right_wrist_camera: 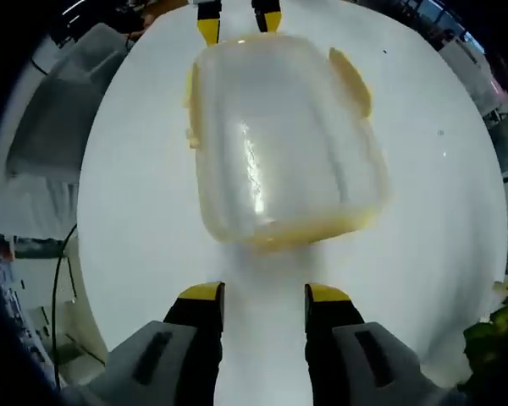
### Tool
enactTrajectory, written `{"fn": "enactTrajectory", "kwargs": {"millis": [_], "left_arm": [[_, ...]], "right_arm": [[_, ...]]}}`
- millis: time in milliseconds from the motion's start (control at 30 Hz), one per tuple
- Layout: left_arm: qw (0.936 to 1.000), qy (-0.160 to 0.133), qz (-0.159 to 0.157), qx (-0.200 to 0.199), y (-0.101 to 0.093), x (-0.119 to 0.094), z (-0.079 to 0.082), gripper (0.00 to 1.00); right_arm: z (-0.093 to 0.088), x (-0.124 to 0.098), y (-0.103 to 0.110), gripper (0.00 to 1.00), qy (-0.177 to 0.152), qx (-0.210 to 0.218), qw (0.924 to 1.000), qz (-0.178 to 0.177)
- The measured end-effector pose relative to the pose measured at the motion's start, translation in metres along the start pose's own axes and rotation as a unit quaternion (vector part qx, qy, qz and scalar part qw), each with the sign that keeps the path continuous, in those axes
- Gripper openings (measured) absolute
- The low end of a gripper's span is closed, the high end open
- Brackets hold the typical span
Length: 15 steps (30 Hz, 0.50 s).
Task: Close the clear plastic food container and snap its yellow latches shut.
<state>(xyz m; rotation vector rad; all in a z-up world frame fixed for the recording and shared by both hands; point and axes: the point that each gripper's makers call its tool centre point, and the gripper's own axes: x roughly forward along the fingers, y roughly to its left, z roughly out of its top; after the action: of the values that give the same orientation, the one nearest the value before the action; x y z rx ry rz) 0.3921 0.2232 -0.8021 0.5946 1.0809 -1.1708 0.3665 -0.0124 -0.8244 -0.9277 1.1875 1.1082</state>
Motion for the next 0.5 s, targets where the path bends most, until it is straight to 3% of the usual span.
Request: {"fn": "enactTrajectory", "kwargs": {"millis": [67, 133, 167, 200, 267, 300, 333, 367, 400, 433, 500], "left_arm": [[0.9977, -0.031, -0.009, -0.060, 0.003, -0.008, 0.004, 0.29], [0.9943, -0.060, -0.006, -0.088, 0.007, -0.017, 0.009, 0.24], [0.9867, -0.108, -0.020, -0.120, 0.003, -0.024, 0.022, 0.23], [0.9733, -0.148, -0.035, -0.172, 0.001, -0.032, 0.034, 0.24], [0.9464, -0.200, -0.049, -0.249, 0.004, -0.040, 0.046, 0.27], [0.9303, -0.216, -0.053, -0.292, 0.007, -0.042, 0.050, 0.28], [0.9158, -0.237, -0.076, -0.315, 0.004, -0.044, 0.055, 0.32], [0.8921, -0.250, -0.108, -0.361, -0.002, -0.044, 0.059, 0.39], [0.8773, -0.239, -0.126, -0.397, -0.007, -0.041, 0.057, 0.48], [0.8614, -0.225, -0.129, -0.437, -0.008, -0.033, 0.052, 0.57], [0.8579, -0.215, -0.120, -0.451, -0.009, -0.023, 0.047, 0.60]], "right_arm": [[-0.003, -0.006, -0.007, 0.31, -0.011, 0.045, 0.9988, -0.014], [-0.005, -0.014, -0.007, 0.31, -0.023, 0.094, 0.9952, -0.006], [-0.002, -0.020, -0.010, 0.33, -0.043, 0.129, 0.9907, -0.006], [0.000, -0.028, -0.017, 0.36, -0.062, 0.176, 0.9824, -0.019], [0.004, -0.039, -0.028, 0.37, -0.091, 0.247, 0.9644, -0.027], [0.009, -0.046, -0.033, 0.35, -0.119, 0.313, 0.9418, -0.024], [0.015, -0.050, -0.034, 0.32, -0.143, 0.365, 0.9199, -0.013], [0.026, -0.056, -0.034, 0.28, -0.185, 0.436, 0.8807, 0.019], [0.030, -0.058, -0.034, 0.25, -0.197, 0.451, 0.8699, 0.031], [0.041, -0.062, -0.034, 0.25, -0.233, 0.476, 0.8456, 0.062], [0.044, -0.063, -0.039, 0.30, -0.250, 0.492, 0.8320, 0.061]]}}
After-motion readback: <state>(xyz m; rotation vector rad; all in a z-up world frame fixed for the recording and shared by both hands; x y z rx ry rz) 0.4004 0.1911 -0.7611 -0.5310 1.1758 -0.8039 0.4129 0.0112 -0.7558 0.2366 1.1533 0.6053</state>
